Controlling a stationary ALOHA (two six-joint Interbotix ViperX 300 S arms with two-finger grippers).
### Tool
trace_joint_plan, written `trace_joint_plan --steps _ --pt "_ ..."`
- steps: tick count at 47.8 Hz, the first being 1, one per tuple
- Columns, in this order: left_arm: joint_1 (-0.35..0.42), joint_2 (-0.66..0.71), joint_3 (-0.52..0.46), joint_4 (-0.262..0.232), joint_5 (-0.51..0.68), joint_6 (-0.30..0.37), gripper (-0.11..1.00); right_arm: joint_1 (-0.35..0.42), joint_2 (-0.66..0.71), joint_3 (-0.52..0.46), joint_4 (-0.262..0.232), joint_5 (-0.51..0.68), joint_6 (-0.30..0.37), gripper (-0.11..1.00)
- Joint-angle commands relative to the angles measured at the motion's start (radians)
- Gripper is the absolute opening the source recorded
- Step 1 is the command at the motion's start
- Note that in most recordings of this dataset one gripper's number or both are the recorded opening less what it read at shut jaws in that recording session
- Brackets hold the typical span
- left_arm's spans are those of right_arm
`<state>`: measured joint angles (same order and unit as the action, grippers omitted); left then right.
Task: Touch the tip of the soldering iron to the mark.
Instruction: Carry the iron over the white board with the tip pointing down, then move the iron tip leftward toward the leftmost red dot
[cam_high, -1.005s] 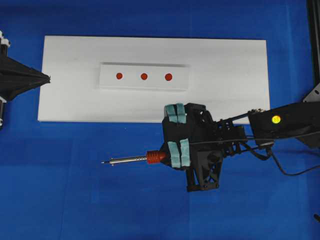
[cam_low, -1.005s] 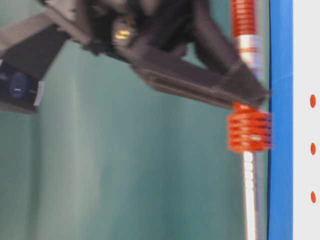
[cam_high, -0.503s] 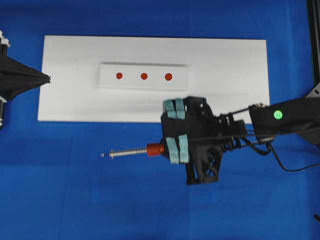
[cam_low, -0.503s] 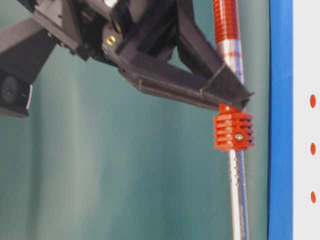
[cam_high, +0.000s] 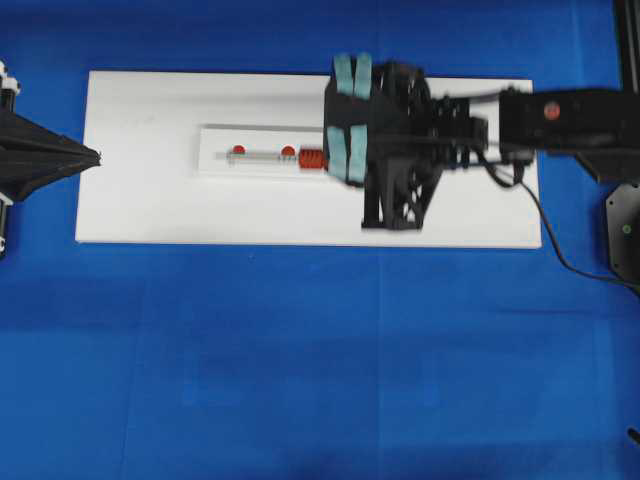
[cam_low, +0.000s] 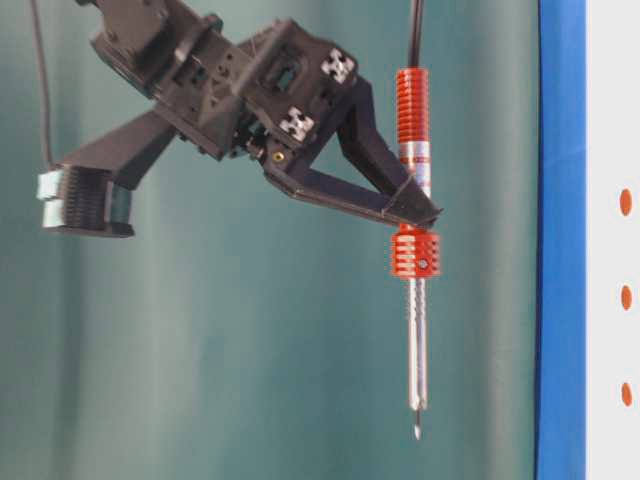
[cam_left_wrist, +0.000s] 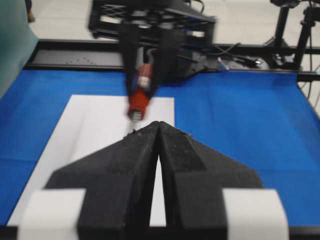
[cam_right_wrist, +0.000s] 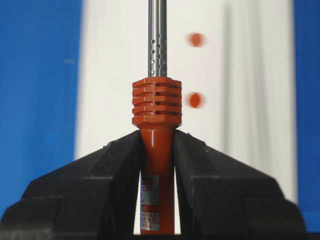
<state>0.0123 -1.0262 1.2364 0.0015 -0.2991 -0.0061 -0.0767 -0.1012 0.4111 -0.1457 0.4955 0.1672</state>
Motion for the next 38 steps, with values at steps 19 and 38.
trace_joint_plan --steps 19,38 --pt "0.002 0.005 -0.011 0.002 -0.008 -0.002 0.00 -0.103 -0.003 -0.044 0.002 0.000 -0.104 0.06" --pt "0.002 0.005 -0.011 0.002 -0.009 0.000 0.00 -0.106 0.009 -0.044 0.003 0.038 -0.109 0.06"
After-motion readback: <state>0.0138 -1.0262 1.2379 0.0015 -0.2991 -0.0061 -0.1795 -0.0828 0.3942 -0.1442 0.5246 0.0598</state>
